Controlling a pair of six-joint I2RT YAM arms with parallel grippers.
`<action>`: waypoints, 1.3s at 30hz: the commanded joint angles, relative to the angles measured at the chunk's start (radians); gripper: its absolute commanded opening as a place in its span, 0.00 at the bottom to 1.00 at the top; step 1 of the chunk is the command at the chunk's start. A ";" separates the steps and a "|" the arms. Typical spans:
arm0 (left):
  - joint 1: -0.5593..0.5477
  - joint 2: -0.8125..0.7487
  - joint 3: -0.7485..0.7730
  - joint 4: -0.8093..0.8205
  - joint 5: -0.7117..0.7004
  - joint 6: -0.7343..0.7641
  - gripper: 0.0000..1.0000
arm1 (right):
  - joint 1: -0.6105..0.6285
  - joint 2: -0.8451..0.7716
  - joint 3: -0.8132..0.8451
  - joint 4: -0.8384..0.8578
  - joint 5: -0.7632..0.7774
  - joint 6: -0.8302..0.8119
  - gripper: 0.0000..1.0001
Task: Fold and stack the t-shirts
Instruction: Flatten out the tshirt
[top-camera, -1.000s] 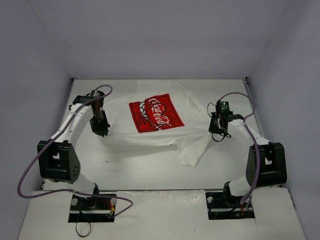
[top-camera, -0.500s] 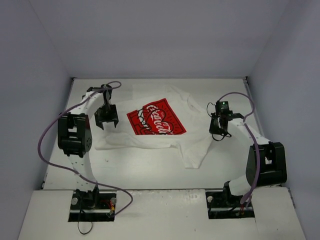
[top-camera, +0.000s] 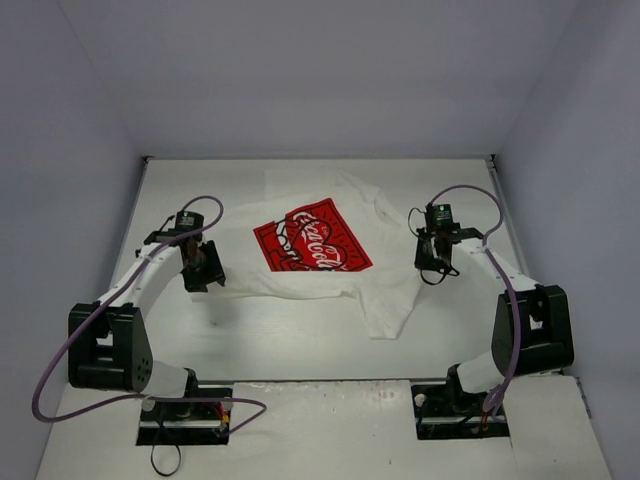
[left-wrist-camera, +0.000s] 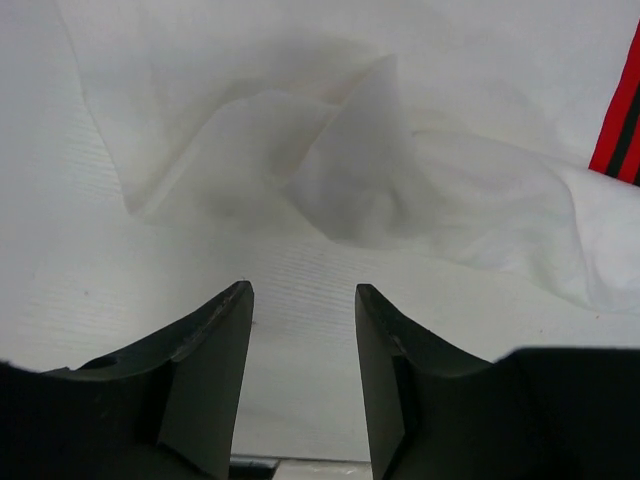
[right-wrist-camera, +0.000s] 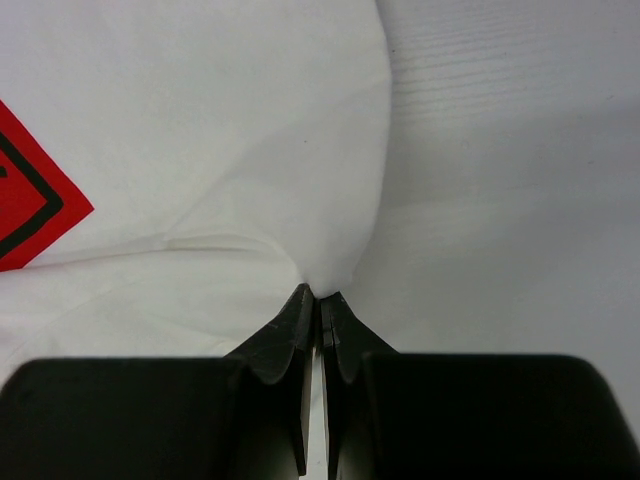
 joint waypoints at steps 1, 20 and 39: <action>0.043 -0.055 -0.054 0.208 0.065 -0.066 0.41 | 0.014 -0.053 0.017 0.008 0.010 -0.013 0.00; 0.058 0.019 -0.129 0.422 0.107 -0.170 0.37 | 0.016 -0.108 -0.027 0.029 0.010 -0.011 0.00; 0.128 -0.123 0.218 0.031 0.025 -0.126 0.00 | 0.007 -0.162 0.105 0.015 0.029 -0.001 0.00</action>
